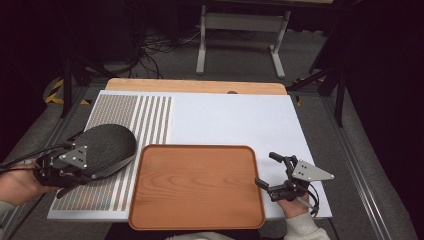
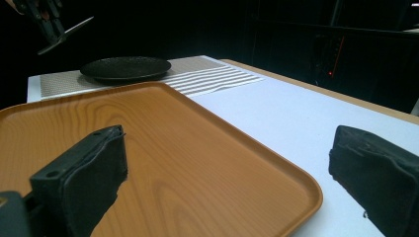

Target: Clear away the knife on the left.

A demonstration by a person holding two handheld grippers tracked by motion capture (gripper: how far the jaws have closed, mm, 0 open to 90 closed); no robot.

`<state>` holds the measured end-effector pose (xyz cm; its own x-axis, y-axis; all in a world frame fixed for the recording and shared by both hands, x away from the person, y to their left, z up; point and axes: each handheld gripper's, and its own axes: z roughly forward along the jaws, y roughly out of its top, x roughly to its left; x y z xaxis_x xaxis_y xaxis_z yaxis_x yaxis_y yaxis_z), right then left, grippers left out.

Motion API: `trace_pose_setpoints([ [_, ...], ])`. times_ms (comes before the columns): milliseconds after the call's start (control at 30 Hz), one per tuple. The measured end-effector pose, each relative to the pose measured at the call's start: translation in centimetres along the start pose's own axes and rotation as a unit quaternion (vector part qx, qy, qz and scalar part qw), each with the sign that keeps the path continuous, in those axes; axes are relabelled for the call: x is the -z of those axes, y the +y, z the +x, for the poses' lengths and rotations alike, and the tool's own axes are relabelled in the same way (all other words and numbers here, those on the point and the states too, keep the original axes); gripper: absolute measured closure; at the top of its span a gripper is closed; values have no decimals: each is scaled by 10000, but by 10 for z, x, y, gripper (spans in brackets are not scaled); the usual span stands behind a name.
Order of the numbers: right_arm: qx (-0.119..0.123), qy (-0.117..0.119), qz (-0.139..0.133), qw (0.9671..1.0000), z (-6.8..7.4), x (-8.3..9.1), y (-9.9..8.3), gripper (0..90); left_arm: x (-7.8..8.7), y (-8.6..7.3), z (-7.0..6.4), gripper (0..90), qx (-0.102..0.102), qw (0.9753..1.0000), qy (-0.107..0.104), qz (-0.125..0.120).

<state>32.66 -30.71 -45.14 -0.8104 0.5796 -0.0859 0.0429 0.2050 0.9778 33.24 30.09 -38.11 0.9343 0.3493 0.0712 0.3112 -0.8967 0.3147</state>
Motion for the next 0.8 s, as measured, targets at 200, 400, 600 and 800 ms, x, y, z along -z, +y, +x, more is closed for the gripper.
trace_pose_setpoints([
  [200,-1,-14,-15,10000,0,1,0,23,0,11,-4,801,310,9994,10,-179],
  [400,8,-15,-15,10000,0,1,0,23,2,19,-8,801,485,9982,-34,-348],
  [600,9,-11,-11,10000,0,1,0,23,3,28,-12,801,803,9950,-85,-592],
  [800,7,-14,-13,10000,0,1,0,23,6,34,-16,801,1097,9908,-164,-778],
])
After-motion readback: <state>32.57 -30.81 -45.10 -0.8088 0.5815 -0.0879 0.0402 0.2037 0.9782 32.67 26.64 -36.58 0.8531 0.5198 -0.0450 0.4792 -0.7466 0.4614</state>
